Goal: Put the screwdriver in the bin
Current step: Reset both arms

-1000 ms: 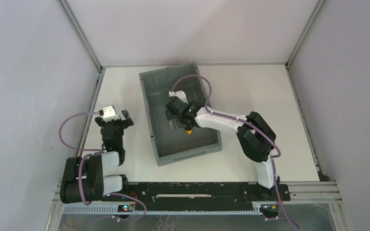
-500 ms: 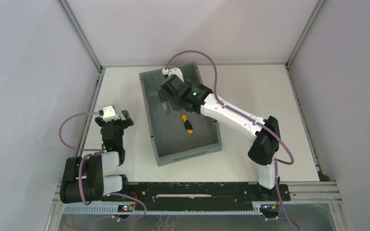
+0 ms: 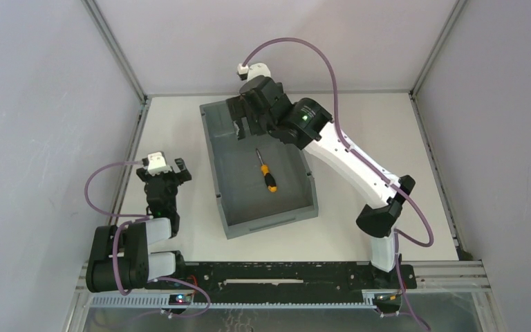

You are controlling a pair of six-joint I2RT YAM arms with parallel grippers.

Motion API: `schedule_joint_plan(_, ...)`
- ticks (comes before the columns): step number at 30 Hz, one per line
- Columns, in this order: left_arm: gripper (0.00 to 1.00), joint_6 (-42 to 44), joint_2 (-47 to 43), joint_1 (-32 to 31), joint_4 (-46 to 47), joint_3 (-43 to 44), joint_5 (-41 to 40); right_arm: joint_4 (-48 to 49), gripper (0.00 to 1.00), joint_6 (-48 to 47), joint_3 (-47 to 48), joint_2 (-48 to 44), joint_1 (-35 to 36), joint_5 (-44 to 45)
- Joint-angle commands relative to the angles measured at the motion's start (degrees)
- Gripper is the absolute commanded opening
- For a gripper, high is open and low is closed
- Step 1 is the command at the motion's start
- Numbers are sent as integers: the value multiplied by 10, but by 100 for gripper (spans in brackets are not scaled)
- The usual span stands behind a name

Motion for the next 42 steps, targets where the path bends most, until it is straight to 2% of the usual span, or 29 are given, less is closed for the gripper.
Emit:
schedule_joint_plan(1, 100, 13, -1, -4, 16, 18, -5, -22, 100, -26, 26, -19, -4, 18)
schedule_joint_plan(5, 100, 13, -1, -4, 16, 18, -6, -28, 100, -27, 13, -41, -33, 18)
schedule_joint_plan(13, 100, 13, -1, -3, 15, 18, -6, -13, 99, -37, -85, -121, -136, 5)
schedule_joint_plan(22, 100, 13, -1, -4, 16, 18, -6, 10, 100, -61, -191, -210, -303, -48)
schedule_joint_plan(32, 100, 12, -2, -4, 16, 18, -5, 52, 100, -92, -281, -255, -478, -133)
schedule_joint_plan(37, 100, 13, -1, -4, 16, 18, -5, 62, 100, -113, -299, -258, -524, -143)
schedule_joint_plan(42, 100, 13, -1, -4, 15, 18, -6, 73, 100, -120, -308, -260, -533, -158)
